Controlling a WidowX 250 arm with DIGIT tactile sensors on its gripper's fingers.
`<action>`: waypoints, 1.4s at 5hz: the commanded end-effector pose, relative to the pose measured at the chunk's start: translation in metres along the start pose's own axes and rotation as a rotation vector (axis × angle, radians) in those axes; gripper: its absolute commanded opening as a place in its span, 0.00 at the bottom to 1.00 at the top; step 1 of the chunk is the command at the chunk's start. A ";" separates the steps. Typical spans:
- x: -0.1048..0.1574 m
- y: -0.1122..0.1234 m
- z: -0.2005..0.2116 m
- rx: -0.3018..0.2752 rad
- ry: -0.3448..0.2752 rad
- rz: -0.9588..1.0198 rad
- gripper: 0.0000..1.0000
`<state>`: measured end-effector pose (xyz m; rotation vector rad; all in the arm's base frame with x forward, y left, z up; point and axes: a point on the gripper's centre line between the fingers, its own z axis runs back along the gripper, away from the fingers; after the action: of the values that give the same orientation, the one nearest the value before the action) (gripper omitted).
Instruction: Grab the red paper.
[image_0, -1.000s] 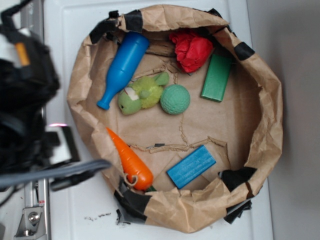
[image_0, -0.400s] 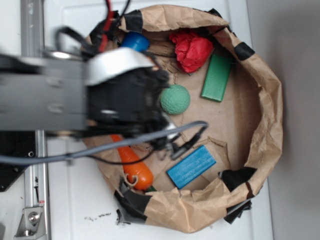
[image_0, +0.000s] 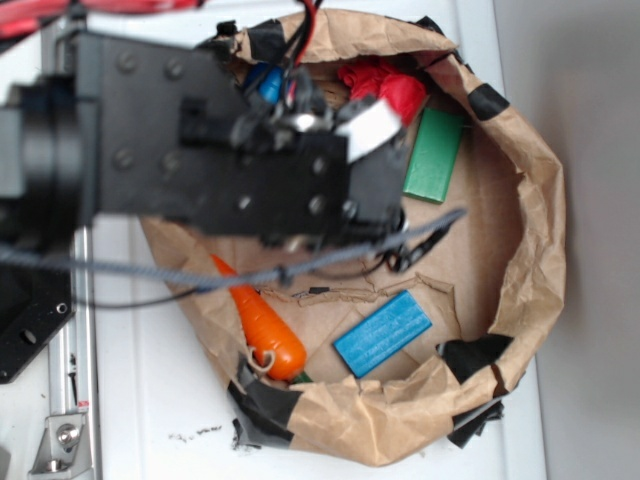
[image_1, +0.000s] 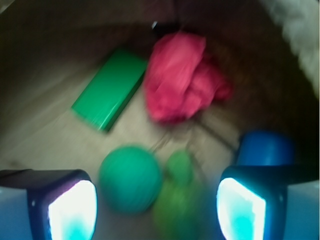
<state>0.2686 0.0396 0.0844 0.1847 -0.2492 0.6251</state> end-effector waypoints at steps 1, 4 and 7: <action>0.016 0.035 0.025 0.026 -0.093 -0.073 1.00; 0.016 0.035 0.025 0.026 -0.093 -0.073 1.00; 0.045 0.037 -0.034 0.017 -0.107 -0.018 1.00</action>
<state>0.2819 0.0842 0.0532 0.2308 -0.2961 0.5608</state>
